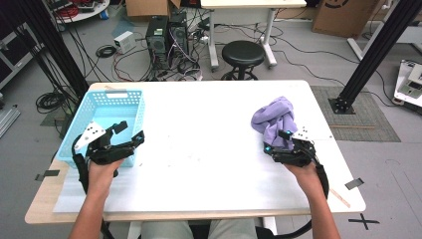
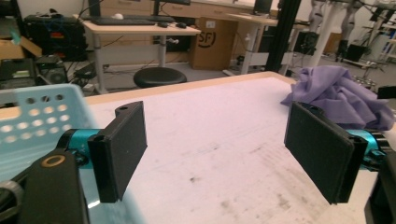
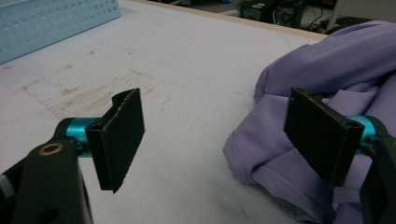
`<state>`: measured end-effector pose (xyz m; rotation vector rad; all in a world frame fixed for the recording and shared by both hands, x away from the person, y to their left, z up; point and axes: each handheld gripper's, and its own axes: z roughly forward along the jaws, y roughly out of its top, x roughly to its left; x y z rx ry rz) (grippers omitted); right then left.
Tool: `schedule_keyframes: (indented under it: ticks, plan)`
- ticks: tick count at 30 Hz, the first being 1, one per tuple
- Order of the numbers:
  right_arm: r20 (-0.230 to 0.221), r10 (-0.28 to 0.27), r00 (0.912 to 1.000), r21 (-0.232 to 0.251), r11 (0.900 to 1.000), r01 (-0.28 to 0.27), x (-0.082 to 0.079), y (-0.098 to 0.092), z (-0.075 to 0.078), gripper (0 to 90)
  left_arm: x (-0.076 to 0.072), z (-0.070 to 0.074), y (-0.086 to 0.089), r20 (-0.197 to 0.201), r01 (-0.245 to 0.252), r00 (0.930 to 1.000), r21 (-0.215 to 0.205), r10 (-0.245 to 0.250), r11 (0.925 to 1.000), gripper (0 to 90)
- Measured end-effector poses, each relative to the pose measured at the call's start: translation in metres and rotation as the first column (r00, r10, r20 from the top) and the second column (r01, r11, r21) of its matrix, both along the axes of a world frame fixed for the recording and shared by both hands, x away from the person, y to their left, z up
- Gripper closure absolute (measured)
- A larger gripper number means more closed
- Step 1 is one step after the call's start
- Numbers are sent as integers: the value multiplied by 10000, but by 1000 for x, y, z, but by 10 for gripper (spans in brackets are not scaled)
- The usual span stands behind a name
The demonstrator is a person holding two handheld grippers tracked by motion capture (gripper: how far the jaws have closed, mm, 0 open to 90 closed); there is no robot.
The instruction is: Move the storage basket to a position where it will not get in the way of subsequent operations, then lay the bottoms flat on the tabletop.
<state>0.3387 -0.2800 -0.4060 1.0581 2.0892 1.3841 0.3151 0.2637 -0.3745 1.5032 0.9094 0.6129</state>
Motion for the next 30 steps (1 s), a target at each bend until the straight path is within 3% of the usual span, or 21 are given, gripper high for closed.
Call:
schedule_keyframes:
  ticks: [9,16,20,21,24,26,28,30]
  plan:
    - [115,-698,9975,21,9976,697,-3,-19,3,208,9,-6,-25,-260,270,9993,168,-265,9995,210]
    - [121,-1629,9866,-314,9861,1632,12,-24,8,208,16,-17,-48,-519,676,9965,402,-654,9969,211]
    - [-183,-2460,9691,-963,9652,2432,33,-22,8,221,19,-24,-59,-737,864,9939,547,-823,9948,212]
    - [-280,-2627,9645,-1125,9595,2581,37,-22,7,259,19,-26,-63,-771,906,9934,660,-854,9937,214]
    - [-655,-3506,9342,-1742,9259,3352,56,-25,2,290,21,-30,-69,-948,1039,9909,832,-960,9911,214]
    - [-902,-3832,9192,-1947,9120,3611,67,-27,-4,333,22,-31,-71,-967,1079,9904,893,-992,9901,219]
    - [-1221,-3742,9193,-2016,9163,3461,74,-29,-10,398,22,-31,-72,-1006,1120,9896,899,-1028,9896,219]
    - [-1404,-3522,9253,-2303,9206,3154,80,-26,-16,462,23,-32,-73,-1058,1111,9892,917,-1013,9896,220]
